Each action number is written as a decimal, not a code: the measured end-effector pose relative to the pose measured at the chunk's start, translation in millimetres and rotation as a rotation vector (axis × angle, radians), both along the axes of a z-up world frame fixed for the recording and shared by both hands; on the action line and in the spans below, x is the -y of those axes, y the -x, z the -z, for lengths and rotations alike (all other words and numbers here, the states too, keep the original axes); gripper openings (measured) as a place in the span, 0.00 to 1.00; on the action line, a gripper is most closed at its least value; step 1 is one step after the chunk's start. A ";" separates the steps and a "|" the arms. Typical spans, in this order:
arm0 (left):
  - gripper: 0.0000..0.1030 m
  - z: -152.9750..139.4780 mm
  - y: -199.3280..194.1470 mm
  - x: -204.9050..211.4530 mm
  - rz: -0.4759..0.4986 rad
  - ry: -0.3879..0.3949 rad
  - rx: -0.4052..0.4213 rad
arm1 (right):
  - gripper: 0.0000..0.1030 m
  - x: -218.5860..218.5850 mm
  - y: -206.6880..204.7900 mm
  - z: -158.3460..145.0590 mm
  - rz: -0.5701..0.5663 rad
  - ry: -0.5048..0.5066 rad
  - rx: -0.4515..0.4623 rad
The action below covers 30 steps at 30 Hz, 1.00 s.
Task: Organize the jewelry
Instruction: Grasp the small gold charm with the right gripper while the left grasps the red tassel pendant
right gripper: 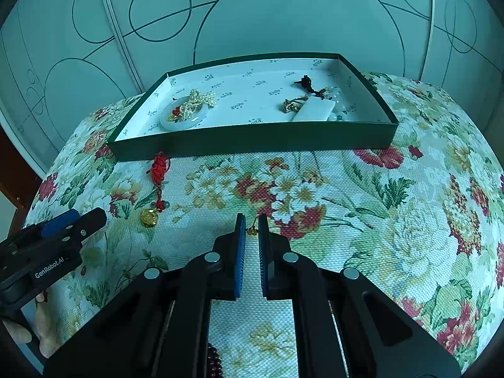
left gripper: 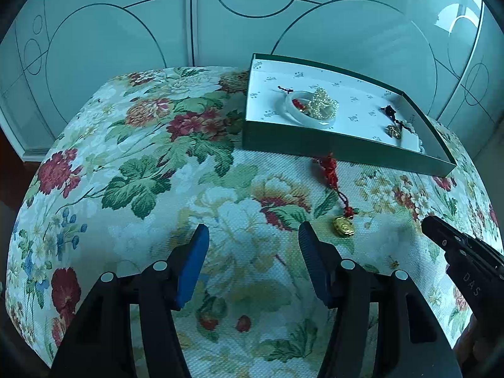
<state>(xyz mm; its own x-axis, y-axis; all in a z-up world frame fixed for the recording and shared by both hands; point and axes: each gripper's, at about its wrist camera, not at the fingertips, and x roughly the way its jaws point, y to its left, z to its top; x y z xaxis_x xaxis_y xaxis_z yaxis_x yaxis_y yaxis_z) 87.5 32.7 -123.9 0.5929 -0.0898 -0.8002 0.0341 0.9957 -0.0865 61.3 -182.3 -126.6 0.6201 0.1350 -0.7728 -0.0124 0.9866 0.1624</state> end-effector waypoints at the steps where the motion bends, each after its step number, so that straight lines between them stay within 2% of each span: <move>1: 0.57 -1.9 -2.4 5.1 0.006 -0.001 0.004 | 0.08 3.7 0.3 0.3 0.005 -0.005 0.000; 7: 0.56 -7.0 -26.3 31.4 0.019 0.007 0.002 | 0.08 27.4 3.8 0.5 0.033 -0.037 0.003; 11: 0.56 -8.4 -40.0 49.3 0.023 -0.014 0.006 | 0.08 42.4 4.3 -1.0 0.045 -0.051 0.014; 15: 0.39 -5.3 -52.0 61.7 0.022 -0.037 0.000 | 0.08 55.8 1.0 -0.8 0.055 -0.065 0.019; 20: 0.35 5.5 -60.7 69.3 0.013 -0.052 -0.027 | 0.08 72.0 -4.2 1.0 0.070 -0.088 0.019; 23: 0.34 6.4 -60.0 73.6 0.015 -0.079 -0.011 | 0.08 79.5 -6.4 1.6 0.075 -0.097 0.021; 27: 0.13 6.2 -59.1 72.1 0.004 -0.096 0.006 | 0.08 85.0 -8.6 2.7 0.078 -0.107 0.022; 30: 0.11 6.2 -58.0 70.8 0.003 -0.100 0.010 | 0.08 86.5 -9.8 3.8 0.079 -0.113 0.020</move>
<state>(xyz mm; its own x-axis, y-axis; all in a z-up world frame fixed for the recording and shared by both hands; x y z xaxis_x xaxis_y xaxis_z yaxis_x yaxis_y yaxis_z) 145.5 -38.1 -130.1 0.6007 -0.0112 -0.7994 0.0371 0.9992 0.0139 71.0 -268.8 -130.5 0.6474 0.1707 -0.7428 0.0602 0.9601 0.2731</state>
